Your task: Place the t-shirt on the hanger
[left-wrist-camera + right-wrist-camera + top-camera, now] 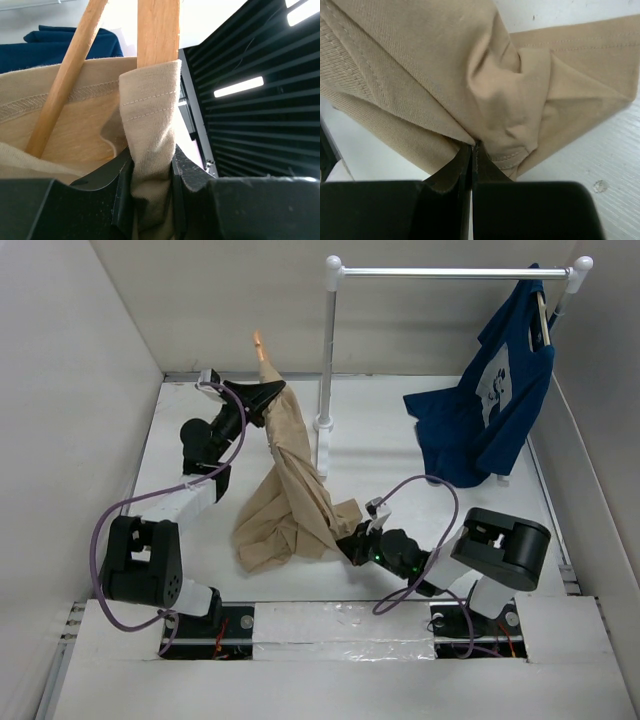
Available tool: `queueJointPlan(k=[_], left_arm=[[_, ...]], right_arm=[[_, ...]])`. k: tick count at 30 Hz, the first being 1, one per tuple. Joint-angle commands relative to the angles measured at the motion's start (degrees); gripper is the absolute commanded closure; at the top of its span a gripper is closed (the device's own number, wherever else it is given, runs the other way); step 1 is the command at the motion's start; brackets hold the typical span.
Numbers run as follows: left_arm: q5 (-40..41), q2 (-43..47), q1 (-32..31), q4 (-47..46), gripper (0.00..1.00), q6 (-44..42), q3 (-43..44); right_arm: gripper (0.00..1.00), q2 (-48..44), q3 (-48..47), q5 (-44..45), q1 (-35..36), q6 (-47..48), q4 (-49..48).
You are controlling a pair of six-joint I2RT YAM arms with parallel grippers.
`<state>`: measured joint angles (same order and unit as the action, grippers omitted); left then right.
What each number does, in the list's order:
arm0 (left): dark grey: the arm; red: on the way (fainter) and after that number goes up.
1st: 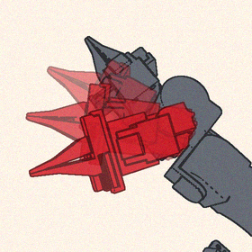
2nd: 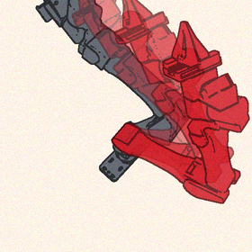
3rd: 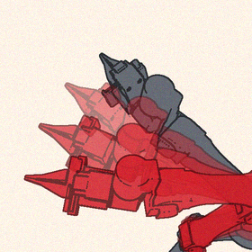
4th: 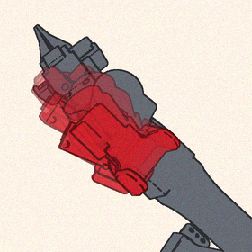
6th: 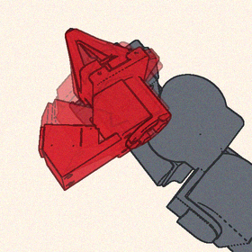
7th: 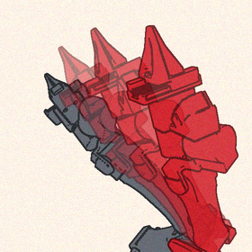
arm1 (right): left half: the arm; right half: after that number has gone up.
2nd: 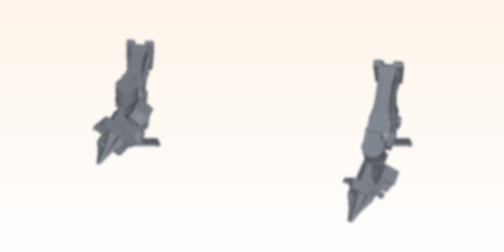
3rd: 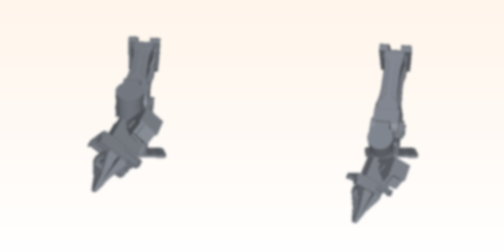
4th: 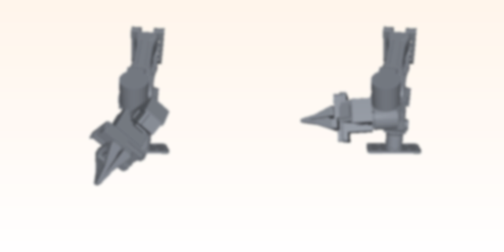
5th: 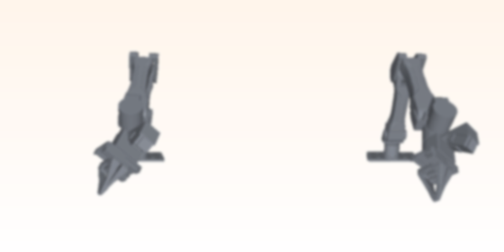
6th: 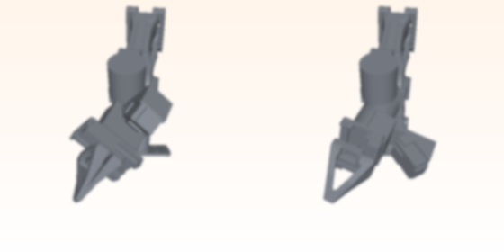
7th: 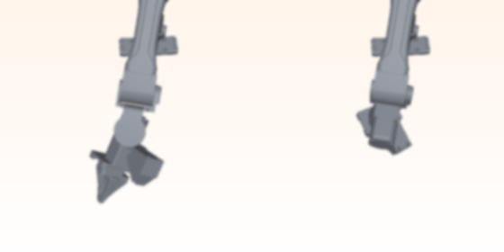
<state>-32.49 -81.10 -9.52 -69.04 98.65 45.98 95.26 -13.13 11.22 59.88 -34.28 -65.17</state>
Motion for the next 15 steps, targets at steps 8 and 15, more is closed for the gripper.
queueJointPlan(k=[8, 15], left_arm=[[3.48, -0.29, 0.64, -7.62, 1.00, 9.11, 12.20], [5.16, -0.02, -0.76, -9.71, 1.00, 2.61, 6.78]], right_arm=[[1.00, -0.33, -3.13, 7.42, 2.69, -0.09, 11.97], [1.00, -16.75, -7.52, 7.67, 11.12, 3.60, 29.18]])
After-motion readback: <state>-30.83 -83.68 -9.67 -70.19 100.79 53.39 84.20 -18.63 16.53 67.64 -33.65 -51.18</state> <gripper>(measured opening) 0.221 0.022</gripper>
